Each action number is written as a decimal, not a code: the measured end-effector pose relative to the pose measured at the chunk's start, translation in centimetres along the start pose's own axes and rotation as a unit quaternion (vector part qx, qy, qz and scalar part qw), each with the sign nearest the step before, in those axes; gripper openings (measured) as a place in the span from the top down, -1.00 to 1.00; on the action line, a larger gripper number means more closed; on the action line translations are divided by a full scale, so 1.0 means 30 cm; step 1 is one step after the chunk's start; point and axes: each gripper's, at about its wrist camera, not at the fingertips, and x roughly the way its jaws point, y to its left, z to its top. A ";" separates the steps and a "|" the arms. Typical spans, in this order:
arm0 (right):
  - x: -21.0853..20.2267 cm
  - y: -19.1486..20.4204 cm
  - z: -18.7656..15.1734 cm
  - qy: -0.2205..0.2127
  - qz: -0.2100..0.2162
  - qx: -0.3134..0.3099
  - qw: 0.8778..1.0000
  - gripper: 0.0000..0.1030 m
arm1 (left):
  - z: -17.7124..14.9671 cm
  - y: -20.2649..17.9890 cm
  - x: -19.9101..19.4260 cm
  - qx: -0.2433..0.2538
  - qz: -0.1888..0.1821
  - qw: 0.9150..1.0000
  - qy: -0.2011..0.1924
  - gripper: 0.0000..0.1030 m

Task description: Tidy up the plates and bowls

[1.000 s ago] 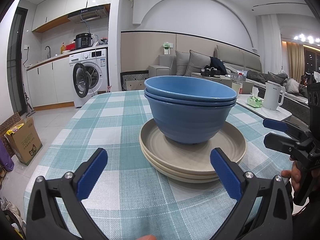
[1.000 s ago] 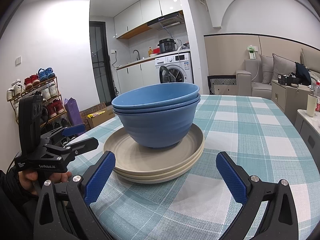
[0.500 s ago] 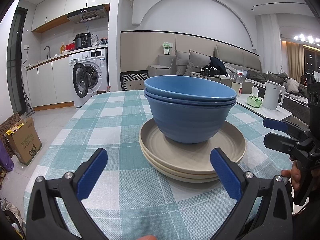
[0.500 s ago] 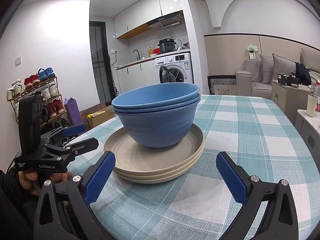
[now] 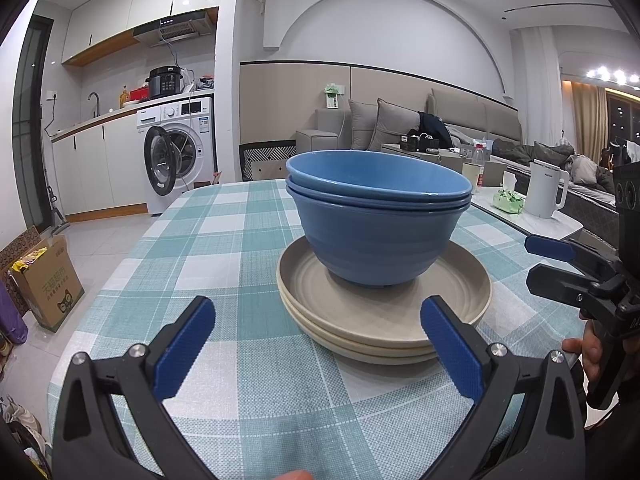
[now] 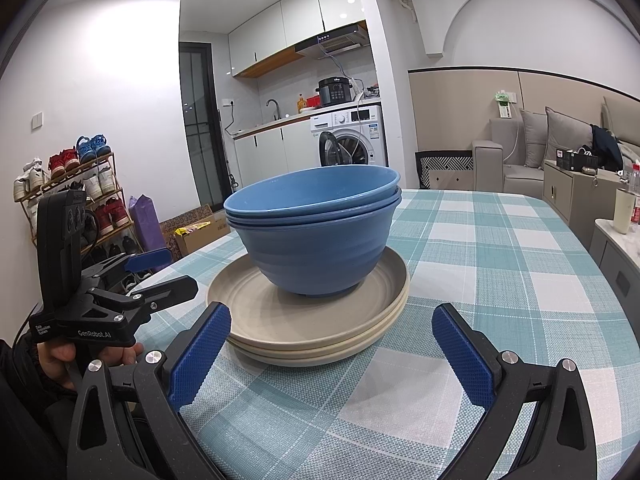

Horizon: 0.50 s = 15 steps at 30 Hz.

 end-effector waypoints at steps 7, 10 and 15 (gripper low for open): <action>0.000 0.000 0.000 0.000 0.001 -0.001 1.000 -0.99 | 0.000 0.000 0.000 0.000 0.000 1.000 0.000 -1.00; 0.000 0.000 0.001 0.000 0.001 -0.001 1.000 -0.99 | -0.001 0.000 0.000 -0.001 0.000 1.000 0.000 -1.00; 0.002 0.002 -0.002 0.001 0.004 0.000 1.000 -0.99 | 0.000 -0.001 0.001 0.001 -0.001 1.000 0.000 -1.00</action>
